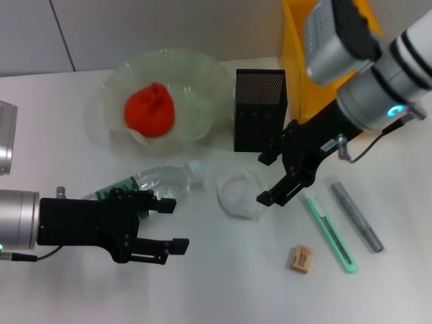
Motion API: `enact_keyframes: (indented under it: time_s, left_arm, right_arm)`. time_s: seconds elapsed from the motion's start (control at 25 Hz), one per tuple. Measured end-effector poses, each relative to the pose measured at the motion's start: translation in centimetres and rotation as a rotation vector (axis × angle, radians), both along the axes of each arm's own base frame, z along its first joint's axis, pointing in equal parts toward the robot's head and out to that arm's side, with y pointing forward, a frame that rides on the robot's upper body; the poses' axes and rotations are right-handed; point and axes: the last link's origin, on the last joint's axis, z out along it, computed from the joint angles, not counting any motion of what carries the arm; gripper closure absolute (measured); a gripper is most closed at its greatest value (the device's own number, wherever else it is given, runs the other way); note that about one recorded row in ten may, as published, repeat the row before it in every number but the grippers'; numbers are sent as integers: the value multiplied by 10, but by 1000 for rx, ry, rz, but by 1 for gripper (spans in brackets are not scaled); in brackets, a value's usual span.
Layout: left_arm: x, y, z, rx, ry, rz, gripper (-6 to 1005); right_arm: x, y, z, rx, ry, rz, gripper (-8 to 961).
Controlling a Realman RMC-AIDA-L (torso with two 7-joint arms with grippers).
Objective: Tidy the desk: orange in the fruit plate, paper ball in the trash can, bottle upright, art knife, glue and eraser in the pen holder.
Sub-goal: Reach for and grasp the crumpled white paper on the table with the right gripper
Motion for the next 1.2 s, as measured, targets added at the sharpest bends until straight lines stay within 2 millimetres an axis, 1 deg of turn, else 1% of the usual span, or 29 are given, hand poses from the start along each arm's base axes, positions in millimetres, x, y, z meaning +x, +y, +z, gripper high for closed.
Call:
enact_keyframes:
  time_s: [0.12, 0.16, 0.44, 0.84, 1.2]
  left_arm:
    - [-2, 3, -1, 22, 11, 12, 186]
    - [-2, 3, -1, 26, 12, 14, 186]
    - [-4, 8, -2, 57, 27, 23, 186]
    - [-4, 8, -1, 56, 26, 23, 187]
    - [-3, 9, 0, 53, 27, 23, 187]
  right_arm:
    - [6, 3, -11, 14, -11, 20, 134]
    - [6, 3, -11, 14, -11, 20, 134]
    - [13, 7, -28, 34, -42, 57, 138]
    - [17, 10, -48, 54, -11, 106, 144]
    - [21, 9, -57, 50, 2, 108, 149]
